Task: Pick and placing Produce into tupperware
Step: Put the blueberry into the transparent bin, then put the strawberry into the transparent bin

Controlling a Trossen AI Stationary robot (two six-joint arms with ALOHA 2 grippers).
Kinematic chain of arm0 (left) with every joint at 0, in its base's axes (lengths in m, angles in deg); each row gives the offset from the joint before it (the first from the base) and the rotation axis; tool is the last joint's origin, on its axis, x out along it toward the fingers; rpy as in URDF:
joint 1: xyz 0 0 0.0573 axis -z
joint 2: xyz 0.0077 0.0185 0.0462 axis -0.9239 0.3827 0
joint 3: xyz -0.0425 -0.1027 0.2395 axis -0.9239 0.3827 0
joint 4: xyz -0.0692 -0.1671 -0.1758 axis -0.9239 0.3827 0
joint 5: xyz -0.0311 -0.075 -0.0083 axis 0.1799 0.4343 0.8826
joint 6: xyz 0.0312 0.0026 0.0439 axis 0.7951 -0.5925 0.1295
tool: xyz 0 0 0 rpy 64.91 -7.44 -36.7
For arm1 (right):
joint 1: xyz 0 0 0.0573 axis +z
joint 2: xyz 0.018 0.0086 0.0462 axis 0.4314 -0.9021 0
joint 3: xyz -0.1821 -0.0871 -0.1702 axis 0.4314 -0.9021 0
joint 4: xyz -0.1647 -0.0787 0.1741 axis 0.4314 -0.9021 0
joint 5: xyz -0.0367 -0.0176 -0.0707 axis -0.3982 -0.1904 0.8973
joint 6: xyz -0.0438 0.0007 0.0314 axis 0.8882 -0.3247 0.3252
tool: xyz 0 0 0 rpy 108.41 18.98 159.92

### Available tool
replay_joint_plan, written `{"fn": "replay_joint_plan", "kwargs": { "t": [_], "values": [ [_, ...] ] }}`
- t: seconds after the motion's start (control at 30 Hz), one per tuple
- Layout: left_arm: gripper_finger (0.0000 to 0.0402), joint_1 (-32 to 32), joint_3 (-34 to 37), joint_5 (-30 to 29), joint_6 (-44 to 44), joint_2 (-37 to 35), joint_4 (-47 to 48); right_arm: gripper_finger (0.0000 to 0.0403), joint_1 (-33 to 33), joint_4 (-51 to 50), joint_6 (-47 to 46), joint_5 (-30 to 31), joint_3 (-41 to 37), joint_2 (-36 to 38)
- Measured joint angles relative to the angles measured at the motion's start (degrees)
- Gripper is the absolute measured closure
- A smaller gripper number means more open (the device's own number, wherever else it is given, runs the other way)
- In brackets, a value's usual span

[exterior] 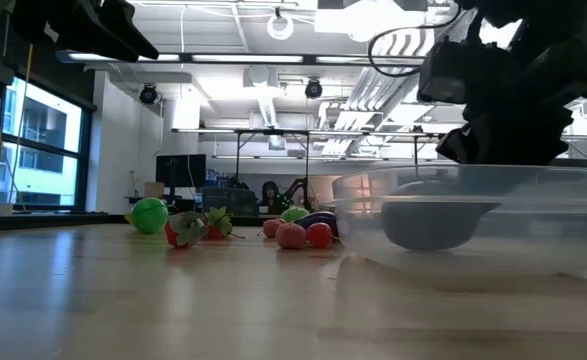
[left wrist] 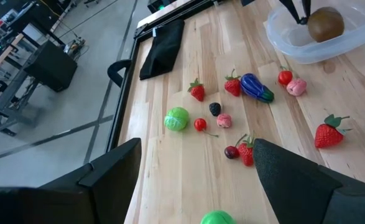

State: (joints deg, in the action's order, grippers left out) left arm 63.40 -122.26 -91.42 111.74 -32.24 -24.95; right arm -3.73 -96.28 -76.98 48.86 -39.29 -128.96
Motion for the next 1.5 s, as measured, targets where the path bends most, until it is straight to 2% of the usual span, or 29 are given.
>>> {"fn": "replay_joint_plan", "kwargs": {
  "t": [0.17, 0.5, 0.7, 0.83, 0.93, 1.0, 1.13, 1.2, 1.37, 1.5],
  "values": [
    [0.0103, 0.0, 0.0, 0.0, 0.0, 0.0, 0.0, 0.0345, 0.0, -0.1, 0.7, 0.3, 0.3, 0.0],
    [0.0103, 0.0, 0.0, 0.0, 0.0, 0.0, 0.0, 0.0289, 0.0, -1.5, 0.7, 2.3, 0.3, 0.0],
    [0.0103, 0.0, 0.0, 0.0, 0.0, 0.0, 0.0, 0.0284, -0.8, -2.2, 4.4, 4.2, 1.5, 2.6],
    [0.0103, 0.0, 0.0, 0.0, 0.0, 0.0, 0.0, 0.0284, -4.4, -5.4, 10.1, 10.1, 5.4, 6.6],
    [0.0103, 0.0, 0.0, 0.0, 0.0, 0.0, 0.0, 0.0284, -10.4, -7.6, 15.3, 12.1, 7.6, 8.9],
    [0.0103, 0.0, 0.0, 0.0, 0.0, 0.0, 0.0, 0.0284, -16.2, -7.2, 19.0, 9.7, 8.4, 9.6],
    [0.0103, 0.0, 0.0, 0.0, 0.0, 0.0, 0.0, 0.0284, -28.1, -4.8, 26.2, -2.8, 9.4, 7.8],
    [0.0103, 0.0, 0.0, 0.0, 0.0, 0.0, 0.0, 0.0283, -32.3, -5.1, 29.9, -6.0, 10.1, 6.2],
    [0.0103, 0.0, 0.0, 0.0, 0.0, 0.0, 0.0, 0.0262, -38.0, -4.3, 35.4, -10.9, 11.5, 1.6],
    [0.0103, 0.0, 0.0, 0.0, 0.0, 0.0, 0.0, 0.0233, -39.6, -3.3, 35.9, -11.4, 12.1, -2.6]
  ]
}}
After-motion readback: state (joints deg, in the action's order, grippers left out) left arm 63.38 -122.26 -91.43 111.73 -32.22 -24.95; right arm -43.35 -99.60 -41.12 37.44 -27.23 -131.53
